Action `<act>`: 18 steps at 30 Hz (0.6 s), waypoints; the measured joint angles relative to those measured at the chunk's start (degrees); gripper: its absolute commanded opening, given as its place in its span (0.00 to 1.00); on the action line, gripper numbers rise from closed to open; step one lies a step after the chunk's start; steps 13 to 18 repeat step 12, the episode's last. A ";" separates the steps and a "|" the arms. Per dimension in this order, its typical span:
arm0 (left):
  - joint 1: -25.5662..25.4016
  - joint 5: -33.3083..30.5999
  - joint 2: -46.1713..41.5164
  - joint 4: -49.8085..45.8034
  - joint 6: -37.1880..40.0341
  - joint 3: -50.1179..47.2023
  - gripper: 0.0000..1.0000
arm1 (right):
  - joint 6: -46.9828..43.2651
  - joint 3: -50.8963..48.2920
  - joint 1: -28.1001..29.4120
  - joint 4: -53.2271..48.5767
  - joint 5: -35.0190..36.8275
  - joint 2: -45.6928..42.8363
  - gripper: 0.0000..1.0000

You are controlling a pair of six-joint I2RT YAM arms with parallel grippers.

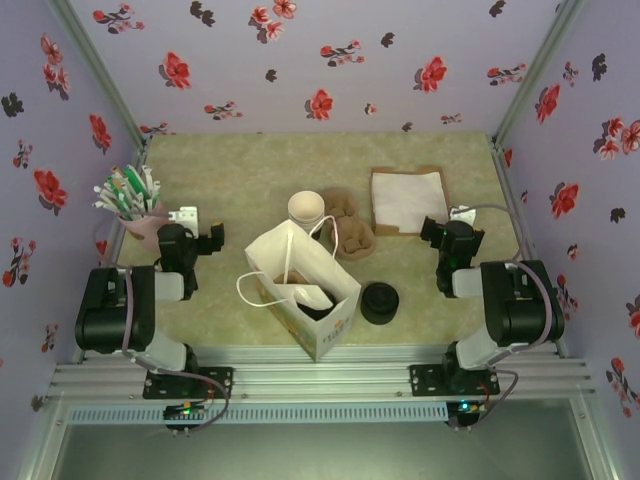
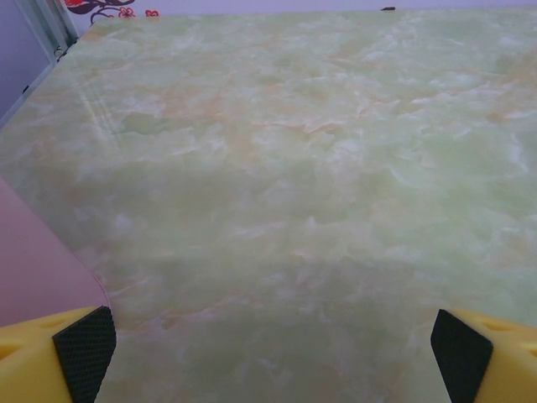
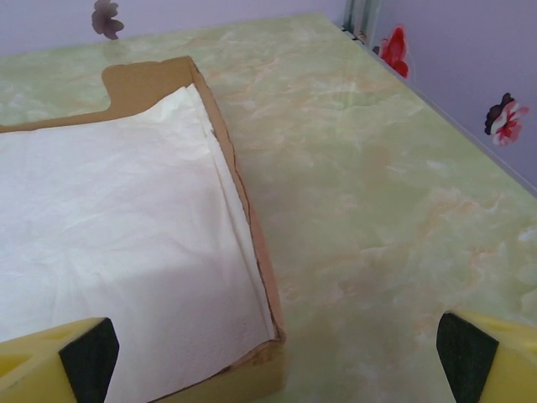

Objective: Pack the takeout coffee

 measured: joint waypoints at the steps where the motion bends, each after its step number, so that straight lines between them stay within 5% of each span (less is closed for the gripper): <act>1: 0.02 -0.04 0.00 -0.02 0.00 0.00 0.99 | 0.00 0.00 -0.20 -0.02 -0.24 0.00 0.99; 18: 0.11 -0.20 0.00 0.00 0.00 0.00 0.99 | -0.02 0.24 -0.83 -0.35 -3.54 0.00 0.99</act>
